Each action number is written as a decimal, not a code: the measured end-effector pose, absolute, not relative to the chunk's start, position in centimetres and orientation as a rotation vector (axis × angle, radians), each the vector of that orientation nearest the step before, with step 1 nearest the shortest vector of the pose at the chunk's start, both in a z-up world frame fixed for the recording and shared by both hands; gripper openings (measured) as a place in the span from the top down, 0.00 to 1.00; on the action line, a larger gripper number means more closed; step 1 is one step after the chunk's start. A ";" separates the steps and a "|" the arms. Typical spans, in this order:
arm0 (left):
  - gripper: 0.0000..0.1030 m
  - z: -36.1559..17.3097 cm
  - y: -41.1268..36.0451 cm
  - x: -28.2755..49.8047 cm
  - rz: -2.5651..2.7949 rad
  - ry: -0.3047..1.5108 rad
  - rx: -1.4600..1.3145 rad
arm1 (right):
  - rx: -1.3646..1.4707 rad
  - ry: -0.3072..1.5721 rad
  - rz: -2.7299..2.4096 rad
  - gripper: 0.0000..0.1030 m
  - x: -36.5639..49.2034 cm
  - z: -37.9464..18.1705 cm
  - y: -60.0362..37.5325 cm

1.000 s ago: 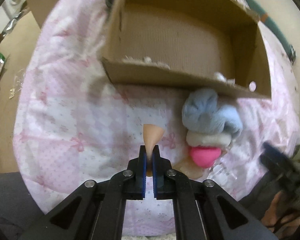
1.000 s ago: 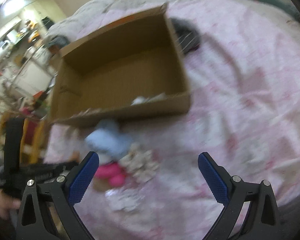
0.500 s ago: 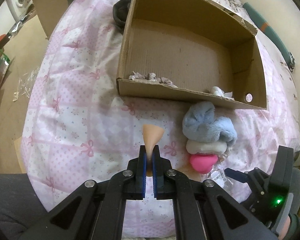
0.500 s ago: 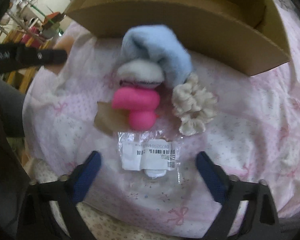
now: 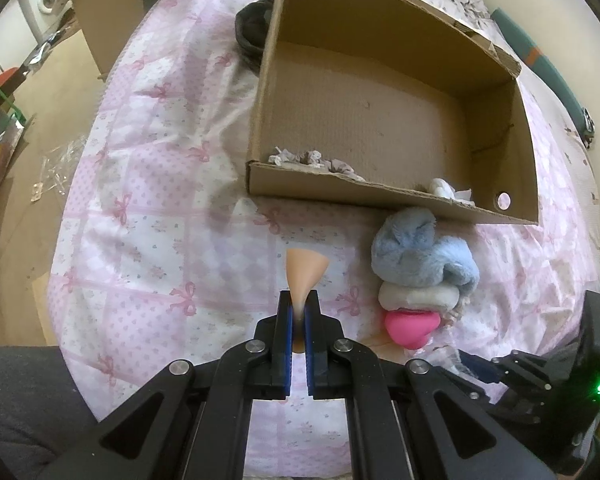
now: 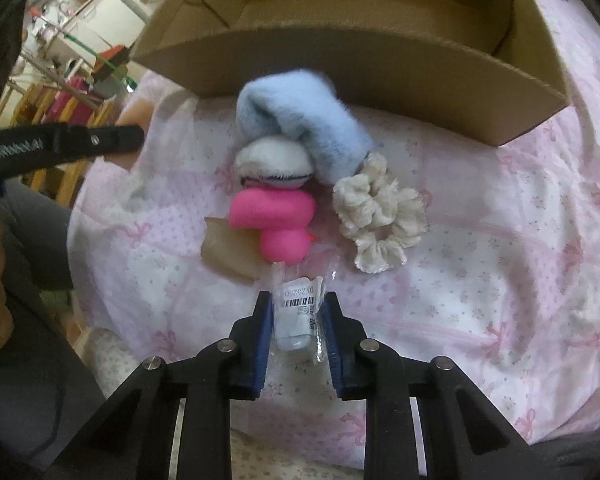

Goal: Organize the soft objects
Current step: 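Grasp the clear labelled plastic bag with the right tool, then lower the tan cylinder into the box with the left tool while the right tool releases the bag there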

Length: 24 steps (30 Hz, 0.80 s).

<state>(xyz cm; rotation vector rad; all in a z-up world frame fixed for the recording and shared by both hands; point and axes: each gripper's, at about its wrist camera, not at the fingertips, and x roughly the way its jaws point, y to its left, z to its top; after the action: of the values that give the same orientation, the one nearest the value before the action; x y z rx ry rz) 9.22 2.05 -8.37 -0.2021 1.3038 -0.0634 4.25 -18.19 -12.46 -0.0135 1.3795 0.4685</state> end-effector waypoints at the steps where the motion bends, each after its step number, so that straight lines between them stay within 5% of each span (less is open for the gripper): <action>1: 0.95 -8.3 2.2 9.2 -0.060 1.302 -0.204 | -0.007 1.371 0.470 0.75 4.3 -12.2 -18.3; 24: 0.95 -2.4 3.1 6.2 -0.039 1.065 -0.211 | 0.270 0.980 0.519 0.75 3.8 -2.1 -24.8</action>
<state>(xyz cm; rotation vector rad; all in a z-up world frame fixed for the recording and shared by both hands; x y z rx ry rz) 6.24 3.13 -2.43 -0.2114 1.0651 -0.0387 3.78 -24.79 -2.05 0.2703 0.9800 0.5191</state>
